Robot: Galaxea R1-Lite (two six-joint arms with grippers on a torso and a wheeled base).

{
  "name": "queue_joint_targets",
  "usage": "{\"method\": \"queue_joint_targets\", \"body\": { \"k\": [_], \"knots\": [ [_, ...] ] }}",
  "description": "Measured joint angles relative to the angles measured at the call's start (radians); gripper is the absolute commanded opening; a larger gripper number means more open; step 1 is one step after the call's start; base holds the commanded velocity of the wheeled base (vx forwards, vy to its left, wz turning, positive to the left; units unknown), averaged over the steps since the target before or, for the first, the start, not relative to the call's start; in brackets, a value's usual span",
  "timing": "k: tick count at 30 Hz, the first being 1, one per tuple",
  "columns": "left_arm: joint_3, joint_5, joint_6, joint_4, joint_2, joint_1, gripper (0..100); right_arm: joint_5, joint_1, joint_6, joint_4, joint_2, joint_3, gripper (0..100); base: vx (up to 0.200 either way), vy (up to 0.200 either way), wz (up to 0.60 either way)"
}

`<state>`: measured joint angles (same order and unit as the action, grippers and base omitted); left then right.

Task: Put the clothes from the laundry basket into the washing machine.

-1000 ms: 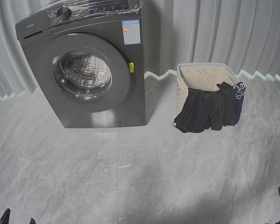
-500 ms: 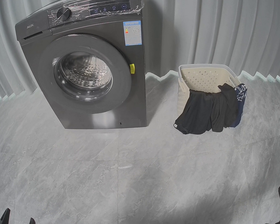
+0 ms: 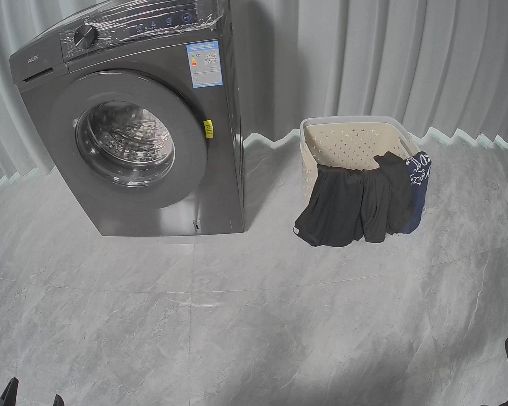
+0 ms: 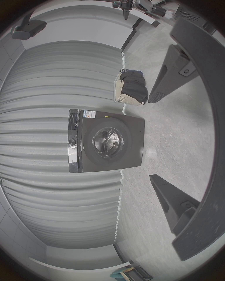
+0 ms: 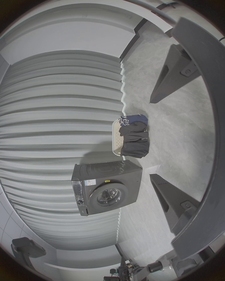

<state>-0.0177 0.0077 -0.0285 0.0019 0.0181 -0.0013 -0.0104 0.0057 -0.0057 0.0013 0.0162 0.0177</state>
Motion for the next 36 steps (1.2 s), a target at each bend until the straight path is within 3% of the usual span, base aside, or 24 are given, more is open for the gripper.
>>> {"method": "queue_joint_targets", "body": {
  "k": [9,19,27,36],
  "knots": [
    [0.000,-0.002,0.001,0.000,0.000,0.000,100,0.000,-0.001,0.000,0.000,0.000,0.000,100,0.000,0.000,-0.07],
    [0.000,0.000,0.000,0.000,0.000,0.000,100,0.000,-0.001,-0.001,0.000,0.000,0.000,100,0.200,-0.200,0.00],
    [0.000,-0.001,0.002,0.000,0.000,0.000,100,0.000,-0.001,0.000,0.000,0.000,0.000,100,0.000,-0.200,0.00],
    [0.000,0.001,0.008,0.000,0.000,0.000,100,0.000,-0.001,0.000,0.000,0.000,0.000,100,0.000,0.000,0.00]
  ]
}}
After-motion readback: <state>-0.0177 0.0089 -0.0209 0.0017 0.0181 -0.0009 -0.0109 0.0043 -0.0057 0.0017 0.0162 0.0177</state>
